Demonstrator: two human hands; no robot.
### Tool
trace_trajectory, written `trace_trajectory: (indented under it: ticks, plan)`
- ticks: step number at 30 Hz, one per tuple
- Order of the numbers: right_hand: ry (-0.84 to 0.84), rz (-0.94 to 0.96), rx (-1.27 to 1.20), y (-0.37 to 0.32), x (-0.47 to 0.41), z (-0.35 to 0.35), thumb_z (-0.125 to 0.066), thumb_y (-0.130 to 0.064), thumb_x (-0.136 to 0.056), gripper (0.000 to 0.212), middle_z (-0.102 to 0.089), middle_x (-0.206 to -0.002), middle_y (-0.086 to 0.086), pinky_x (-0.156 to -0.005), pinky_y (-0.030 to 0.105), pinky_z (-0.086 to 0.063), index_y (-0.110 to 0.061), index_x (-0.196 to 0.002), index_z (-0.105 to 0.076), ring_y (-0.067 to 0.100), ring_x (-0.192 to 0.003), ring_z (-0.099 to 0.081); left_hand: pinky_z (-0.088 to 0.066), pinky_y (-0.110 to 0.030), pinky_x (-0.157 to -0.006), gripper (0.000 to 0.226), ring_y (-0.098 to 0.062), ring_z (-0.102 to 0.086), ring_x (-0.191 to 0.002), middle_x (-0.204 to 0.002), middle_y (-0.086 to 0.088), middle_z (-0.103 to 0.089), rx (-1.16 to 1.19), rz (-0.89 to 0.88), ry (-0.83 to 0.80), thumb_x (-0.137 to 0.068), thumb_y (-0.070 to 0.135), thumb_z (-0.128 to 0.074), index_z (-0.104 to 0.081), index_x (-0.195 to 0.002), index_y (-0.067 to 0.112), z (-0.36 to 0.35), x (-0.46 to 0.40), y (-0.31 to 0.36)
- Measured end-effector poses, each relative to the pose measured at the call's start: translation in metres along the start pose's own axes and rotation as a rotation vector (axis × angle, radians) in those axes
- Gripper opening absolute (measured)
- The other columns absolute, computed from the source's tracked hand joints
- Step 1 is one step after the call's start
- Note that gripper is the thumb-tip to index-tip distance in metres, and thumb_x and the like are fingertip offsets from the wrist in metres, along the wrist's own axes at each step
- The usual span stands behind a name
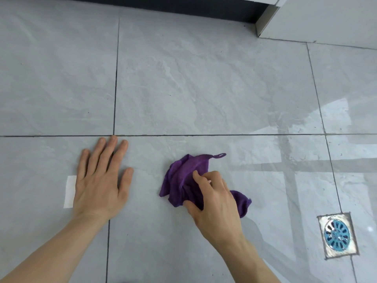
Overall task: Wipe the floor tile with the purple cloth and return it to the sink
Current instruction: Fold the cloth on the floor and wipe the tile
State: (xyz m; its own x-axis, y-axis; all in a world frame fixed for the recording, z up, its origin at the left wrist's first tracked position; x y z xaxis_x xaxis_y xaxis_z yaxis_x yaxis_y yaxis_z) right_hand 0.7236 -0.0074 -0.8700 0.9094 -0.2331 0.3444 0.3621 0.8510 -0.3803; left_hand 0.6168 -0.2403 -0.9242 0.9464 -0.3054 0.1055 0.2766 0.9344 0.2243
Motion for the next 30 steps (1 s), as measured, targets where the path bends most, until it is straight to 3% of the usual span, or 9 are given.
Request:
trace_trajectory:
  ticks: [5, 8, 11, 13, 15, 18, 21, 24, 30]
  plan:
    - [-0.12, -0.064, -0.238, -0.002, -0.003, 0.031, -0.06, -0.026, -0.072, 0.008, -0.056, -0.062, -0.003, -0.052, 0.033, -0.044, -0.025, -0.08, -0.06, 0.018, -0.056, -0.048, -0.009, -0.05, -0.128, 0.065, -0.019, -0.011, -0.158, -0.169, -0.001, -0.022, -0.003, -0.006, -0.016, -0.098, 0.043, -0.033, -0.025, -0.16, 0.023, 0.0, 0.002, 0.002]
    - [-0.254, -0.112, -0.381, -0.006, -0.012, 0.061, -0.058, -0.034, -0.081, 0.031, -0.057, -0.056, 0.013, -0.045, 0.034, -0.041, -0.006, -0.068, -0.052, 0.02, -0.044, -0.046, -0.008, -0.049, -0.129, 0.065, -0.018, -0.01, -0.159, -0.17, 0.0, -0.021, -0.003, -0.017, -0.014, -0.098, 0.043, -0.034, -0.024, -0.16, 0.023, 0.001, -0.003, 0.004]
    - [-0.294, -0.195, -0.495, -0.011, -0.022, 0.071, -0.058, -0.036, -0.092, 0.049, -0.041, -0.048, 0.003, -0.043, 0.027, -0.033, -0.006, -0.059, -0.038, 0.016, -0.041, -0.041, -0.006, -0.048, -0.129, 0.066, -0.017, -0.009, -0.159, -0.17, 0.001, -0.02, -0.011, -0.019, -0.016, -0.099, 0.044, -0.034, -0.023, -0.16, 0.024, 0.001, -0.007, 0.006]
    - [-0.094, -0.15, -0.411, -0.007, -0.03, 0.06, -0.063, -0.044, -0.091, 0.045, -0.05, -0.06, -0.009, -0.054, 0.024, -0.038, -0.012, -0.062, -0.049, 0.009, -0.053, -0.047, -0.007, -0.048, -0.129, 0.066, -0.017, -0.009, -0.159, -0.17, 0.001, -0.02, -0.015, -0.018, -0.015, -0.098, 0.044, -0.034, -0.023, -0.16, 0.025, 0.001, -0.008, 0.007]
    - [0.185, -0.146, -0.338, -0.002, -0.034, 0.045, -0.066, -0.051, -0.088, 0.027, -0.063, -0.097, -0.011, -0.08, 0.024, -0.046, -0.025, -0.096, -0.068, 0.006, -0.089, -0.058, -0.007, -0.049, -0.129, 0.066, -0.018, -0.011, -0.158, -0.17, 0.0, -0.022, -0.012, -0.018, -0.008, -0.098, 0.044, -0.033, -0.024, -0.16, 0.025, 0.002, -0.009, 0.008]
    - [0.431, -0.145, -0.241, -0.006, -0.03, 0.022, -0.062, -0.058, -0.088, 0.056, -0.059, -0.131, -0.001, -0.106, 0.043, -0.042, -0.023, -0.132, -0.058, 0.019, -0.127, -0.05, -0.007, -0.049, -0.129, 0.065, -0.019, -0.011, -0.158, -0.169, -0.001, -0.022, -0.009, -0.022, -0.01, -0.098, 0.045, -0.032, -0.024, -0.16, 0.024, 0.002, -0.009, 0.007]
    - [0.327, -0.106, -0.109, -0.031, -0.021, -0.006, -0.052, -0.073, -0.087, 0.078, -0.037, -0.16, 0.007, -0.121, 0.057, -0.02, -0.027, -0.149, -0.041, 0.028, -0.153, -0.022, -0.008, -0.049, -0.129, 0.066, -0.019, -0.011, -0.158, -0.169, -0.001, -0.022, -0.006, -0.022, -0.008, -0.098, 0.044, -0.034, -0.024, -0.16, 0.024, 0.002, -0.009, 0.006]
    - [0.207, -0.147, 0.024, -0.053, -0.022, -0.037, -0.037, -0.085, -0.085, 0.088, -0.008, -0.17, 0.007, -0.121, 0.066, -0.003, -0.037, -0.158, -0.02, 0.031, -0.156, 0.005, -0.009, -0.05, -0.128, 0.066, -0.019, -0.012, -0.158, -0.169, -0.001, -0.022, -0.006, -0.022, -0.005, -0.097, 0.045, -0.035, -0.025, -0.16, 0.024, 0.002, -0.009, 0.006]
    - [0.224, -0.049, 0.189, -0.045, -0.043, -0.053, -0.035, -0.062, -0.101, 0.062, -0.016, -0.169, 0.007, -0.118, 0.069, -0.009, -0.035, -0.156, -0.028, 0.033, -0.156, -0.006, -0.009, -0.05, -0.128, 0.066, -0.021, -0.014, -0.158, -0.169, -0.001, -0.024, 0.0, -0.02, -0.009, -0.097, 0.044, -0.035, -0.027, -0.159, 0.023, 0.002, -0.01, 0.007]
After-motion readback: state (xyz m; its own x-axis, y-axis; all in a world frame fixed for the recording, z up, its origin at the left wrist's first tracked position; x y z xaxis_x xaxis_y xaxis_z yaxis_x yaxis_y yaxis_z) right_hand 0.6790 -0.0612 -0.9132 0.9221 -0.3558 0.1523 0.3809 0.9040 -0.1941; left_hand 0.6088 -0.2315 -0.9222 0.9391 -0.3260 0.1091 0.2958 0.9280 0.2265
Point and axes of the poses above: each hand's wrist, its own x-axis away from the middle knuckle, its own z-axis out of the back of the hand, y = z × x, the point moved 1 cm from there along -x, towards the middle knuckle
